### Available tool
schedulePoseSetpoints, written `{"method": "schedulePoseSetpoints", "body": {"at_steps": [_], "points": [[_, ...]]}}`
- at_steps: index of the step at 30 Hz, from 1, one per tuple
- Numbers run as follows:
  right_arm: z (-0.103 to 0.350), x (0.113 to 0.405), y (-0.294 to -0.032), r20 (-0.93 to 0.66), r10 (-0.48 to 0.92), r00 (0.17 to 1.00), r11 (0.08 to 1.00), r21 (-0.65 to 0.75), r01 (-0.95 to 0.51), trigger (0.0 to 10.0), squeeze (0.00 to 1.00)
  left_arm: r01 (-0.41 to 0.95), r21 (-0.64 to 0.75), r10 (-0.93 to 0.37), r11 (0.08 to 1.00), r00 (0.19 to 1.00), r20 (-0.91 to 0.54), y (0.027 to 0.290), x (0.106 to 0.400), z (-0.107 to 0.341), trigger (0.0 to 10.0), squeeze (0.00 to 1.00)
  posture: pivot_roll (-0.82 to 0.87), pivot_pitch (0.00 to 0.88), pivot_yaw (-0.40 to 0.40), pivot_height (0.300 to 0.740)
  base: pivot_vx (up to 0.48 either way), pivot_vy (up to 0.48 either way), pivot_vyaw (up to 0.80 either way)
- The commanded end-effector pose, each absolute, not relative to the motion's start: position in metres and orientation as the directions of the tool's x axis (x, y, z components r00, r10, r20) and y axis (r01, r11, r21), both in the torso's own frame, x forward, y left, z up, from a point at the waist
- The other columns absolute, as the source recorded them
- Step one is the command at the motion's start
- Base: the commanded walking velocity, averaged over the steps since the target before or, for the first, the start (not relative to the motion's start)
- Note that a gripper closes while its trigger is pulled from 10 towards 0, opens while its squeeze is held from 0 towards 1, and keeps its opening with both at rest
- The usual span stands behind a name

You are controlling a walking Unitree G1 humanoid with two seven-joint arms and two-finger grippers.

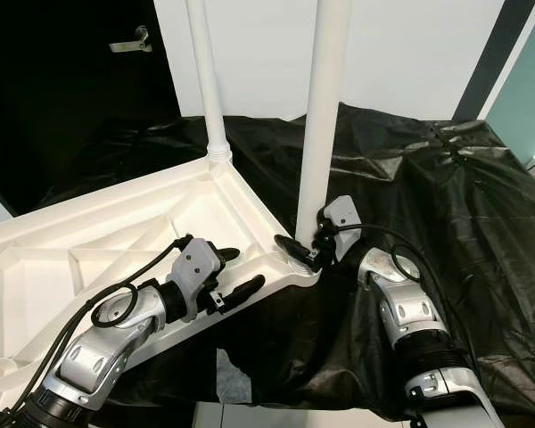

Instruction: Building children table

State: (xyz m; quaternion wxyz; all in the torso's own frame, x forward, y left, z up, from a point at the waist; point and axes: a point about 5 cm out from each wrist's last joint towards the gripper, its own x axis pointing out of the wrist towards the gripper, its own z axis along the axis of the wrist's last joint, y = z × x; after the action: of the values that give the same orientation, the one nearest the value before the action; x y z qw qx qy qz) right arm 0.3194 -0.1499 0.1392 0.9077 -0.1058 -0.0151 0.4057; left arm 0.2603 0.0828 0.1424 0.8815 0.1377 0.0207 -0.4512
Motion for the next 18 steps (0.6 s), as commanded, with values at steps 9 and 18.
{"method": "schedulePoseSetpoints", "body": {"at_steps": [9, 18], "points": [[0.120, 0.311, -0.149, -0.086, 0.618, 0.782, 0.761, -0.183, -0.622, 10.0, 0.00, 0.829, 0.206, -0.814, 0.521, 0.554, -0.173, 0.082, 0.257, 0.140, 10.0, 0.00, 0.00, 0.000, -0.007, 0.740, 0.000, 0.000, 0.00], [0.106, 0.303, -0.141, -0.082, 0.384, 0.920, 0.912, -0.123, -0.392, 10.0, 0.00, 0.838, 0.200, -0.821, 0.508, 0.541, -0.182, 0.081, 0.255, 0.139, 10.0, 0.00, -0.01, 0.000, 0.007, 0.740, 0.000, 0.000, 0.00]]}}
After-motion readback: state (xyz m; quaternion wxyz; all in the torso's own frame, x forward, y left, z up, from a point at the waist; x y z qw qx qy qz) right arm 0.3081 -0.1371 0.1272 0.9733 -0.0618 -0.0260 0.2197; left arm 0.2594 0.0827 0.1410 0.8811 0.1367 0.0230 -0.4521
